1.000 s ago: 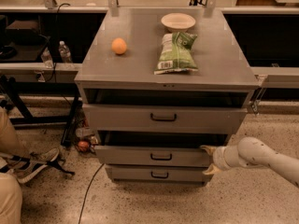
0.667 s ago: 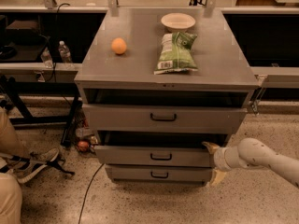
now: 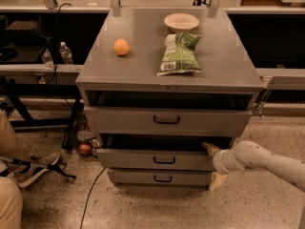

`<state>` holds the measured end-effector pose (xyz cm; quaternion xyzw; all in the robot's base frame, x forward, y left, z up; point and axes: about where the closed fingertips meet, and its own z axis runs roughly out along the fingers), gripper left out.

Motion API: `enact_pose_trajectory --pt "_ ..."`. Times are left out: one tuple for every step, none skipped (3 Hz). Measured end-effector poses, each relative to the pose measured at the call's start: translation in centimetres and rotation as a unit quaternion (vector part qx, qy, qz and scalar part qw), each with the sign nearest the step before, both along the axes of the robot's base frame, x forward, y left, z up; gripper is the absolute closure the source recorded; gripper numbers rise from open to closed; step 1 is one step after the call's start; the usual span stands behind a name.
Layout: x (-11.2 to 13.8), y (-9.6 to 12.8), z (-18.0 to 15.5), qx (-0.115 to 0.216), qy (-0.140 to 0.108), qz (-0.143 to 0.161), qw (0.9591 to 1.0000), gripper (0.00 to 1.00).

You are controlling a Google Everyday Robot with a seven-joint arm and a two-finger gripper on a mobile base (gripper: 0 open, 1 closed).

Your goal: Open middle drawer

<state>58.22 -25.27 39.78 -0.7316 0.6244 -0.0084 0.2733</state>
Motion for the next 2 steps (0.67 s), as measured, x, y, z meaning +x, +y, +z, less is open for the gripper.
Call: enact_pose_trajectory --pt "-0.07 0.97 -0.54 -0.021 0.008 0.003 0.9997 0.04" --pt "-0.15 1.40 -0.80 -0.028 0.012 0.004 0.9995 0.26"
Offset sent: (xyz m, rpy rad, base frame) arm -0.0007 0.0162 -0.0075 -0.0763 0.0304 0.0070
